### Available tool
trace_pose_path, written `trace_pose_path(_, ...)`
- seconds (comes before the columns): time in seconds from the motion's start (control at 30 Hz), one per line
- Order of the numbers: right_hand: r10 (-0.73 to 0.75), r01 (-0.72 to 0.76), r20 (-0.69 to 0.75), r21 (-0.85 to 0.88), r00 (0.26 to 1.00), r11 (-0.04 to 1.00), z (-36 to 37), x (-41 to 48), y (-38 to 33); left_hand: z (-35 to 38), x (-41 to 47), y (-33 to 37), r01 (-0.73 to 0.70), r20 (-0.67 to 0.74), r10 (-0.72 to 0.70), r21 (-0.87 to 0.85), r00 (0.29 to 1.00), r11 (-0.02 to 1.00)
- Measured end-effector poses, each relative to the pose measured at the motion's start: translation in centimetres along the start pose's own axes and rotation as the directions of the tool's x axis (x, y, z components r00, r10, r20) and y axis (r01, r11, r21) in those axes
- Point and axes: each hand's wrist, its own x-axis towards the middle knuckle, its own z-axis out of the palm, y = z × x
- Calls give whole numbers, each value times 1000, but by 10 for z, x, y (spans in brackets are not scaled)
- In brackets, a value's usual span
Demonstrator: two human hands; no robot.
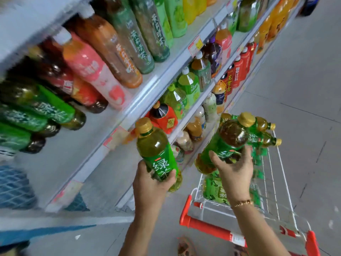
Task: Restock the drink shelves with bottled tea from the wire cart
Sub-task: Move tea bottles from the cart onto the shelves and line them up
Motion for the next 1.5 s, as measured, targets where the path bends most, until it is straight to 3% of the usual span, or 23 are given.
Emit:
trace_pose_path(0.2,-346,256,269,319,899,913,70,-50,-103,-122,7,12,-113,-411,96,-17,907,993)
trace_pose_path(0.33,-524,368,355,421,774,829,136,-84,-131,-179,20,0,7,-501,-37,-60,865,998)
trace_pose_path(0.4,-555,369,426,443,715,817,169,-99,-134,-193,33,-17,-57,-603,27,-31,797,998)
trace_pose_path(0.53,-557,385,537,406,634,829,221,-119,-123,-202,58,-38,-29,-600,130,176,790,984)
trace_pose_path(0.67,-546,464,610,308,573,831,260,-127,-116,-201,78,-54,-31,-586,114,151,802,988)
trace_pose_path(0.87,-482,564,674,116,560,817,297,-131,-111,-208,102,-69,5,-653,-36,-49,756,999)
trace_pose_path(0.97,-448,531,678,99,583,841,310,-135,-110,-210,112,-76,26,-644,-27,-10,765,1000)
trace_pose_path(1.13,-365,480,635,-9,680,877,301,-144,-89,-199,106,-92,22,-613,-46,-46,789,999)
trace_pose_path(1.5,-284,495,652,-162,703,854,334,-132,-88,-215,137,-94,28,-611,-93,-115,786,993)
